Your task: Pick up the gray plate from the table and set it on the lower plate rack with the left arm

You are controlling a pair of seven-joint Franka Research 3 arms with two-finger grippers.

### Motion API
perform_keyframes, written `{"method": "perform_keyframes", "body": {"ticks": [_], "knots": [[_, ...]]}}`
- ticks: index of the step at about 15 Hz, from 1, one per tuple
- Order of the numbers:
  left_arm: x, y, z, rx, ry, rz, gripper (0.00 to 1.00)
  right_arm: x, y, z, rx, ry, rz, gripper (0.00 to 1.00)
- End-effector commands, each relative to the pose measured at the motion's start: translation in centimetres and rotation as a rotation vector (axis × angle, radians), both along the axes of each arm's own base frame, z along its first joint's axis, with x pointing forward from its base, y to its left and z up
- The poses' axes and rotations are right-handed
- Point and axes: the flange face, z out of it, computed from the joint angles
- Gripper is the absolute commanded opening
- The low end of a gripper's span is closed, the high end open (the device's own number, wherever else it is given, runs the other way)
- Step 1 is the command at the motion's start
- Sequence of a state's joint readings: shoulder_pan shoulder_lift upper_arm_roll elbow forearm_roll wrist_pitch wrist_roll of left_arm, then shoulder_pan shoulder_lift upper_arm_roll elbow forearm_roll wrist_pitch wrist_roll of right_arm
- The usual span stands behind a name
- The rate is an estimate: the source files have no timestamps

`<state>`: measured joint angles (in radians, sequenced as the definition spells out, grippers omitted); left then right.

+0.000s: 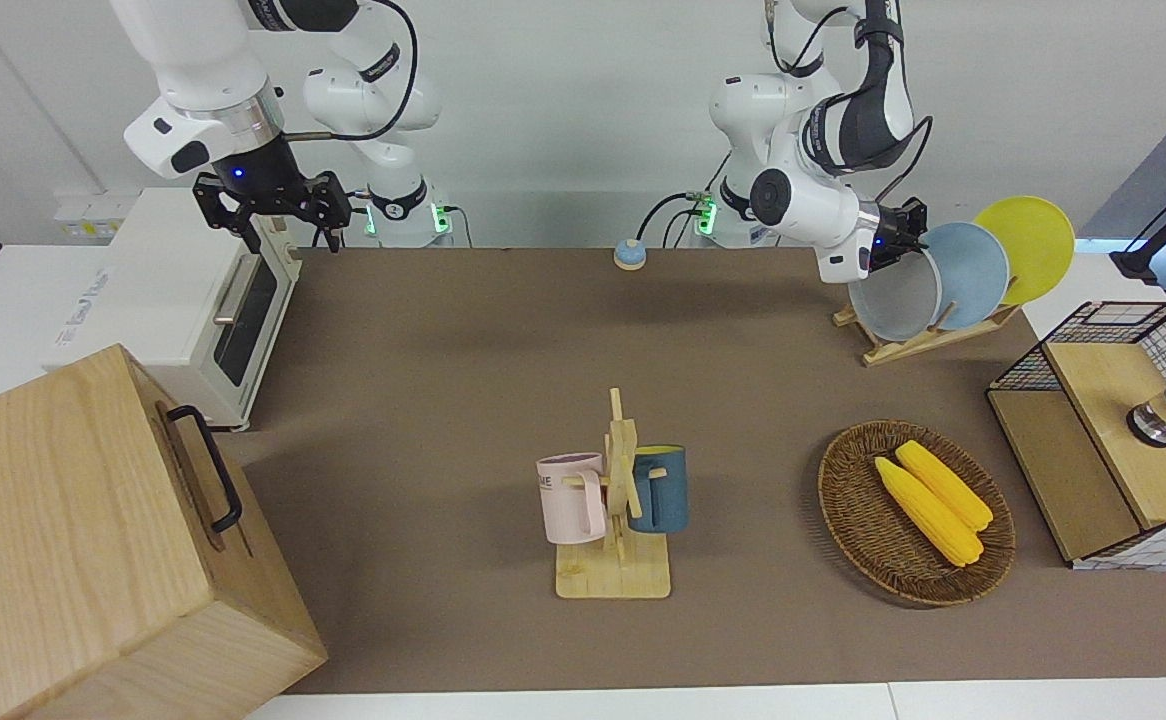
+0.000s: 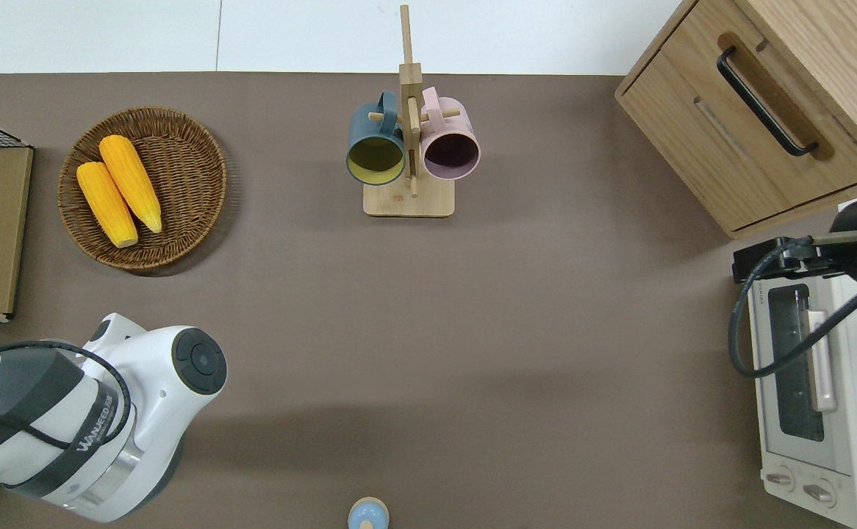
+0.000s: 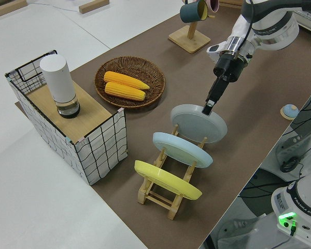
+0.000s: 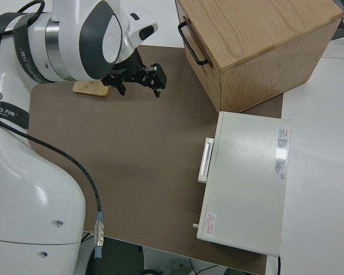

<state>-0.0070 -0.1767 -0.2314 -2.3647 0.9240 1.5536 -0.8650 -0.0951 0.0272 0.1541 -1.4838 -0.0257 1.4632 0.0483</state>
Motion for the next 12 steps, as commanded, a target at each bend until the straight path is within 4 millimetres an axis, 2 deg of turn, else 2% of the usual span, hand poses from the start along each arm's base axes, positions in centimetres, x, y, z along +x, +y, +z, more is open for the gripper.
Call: {"method": "perform_keyframes", "body": {"ticks": [1, 12], "knots": [[0.32, -0.82, 0.09, 0.011, -0.028, -0.034, 0.00, -0.01, 0.07, 0.08, 0.003, 0.003, -0.003, 0.983], [0.88, -1.01, -0.74, -0.017, -0.029, -0.061, 0.00, -0.01, 0.07, 0.08, 0.003, 0.003, -0.003, 0.983]]}}
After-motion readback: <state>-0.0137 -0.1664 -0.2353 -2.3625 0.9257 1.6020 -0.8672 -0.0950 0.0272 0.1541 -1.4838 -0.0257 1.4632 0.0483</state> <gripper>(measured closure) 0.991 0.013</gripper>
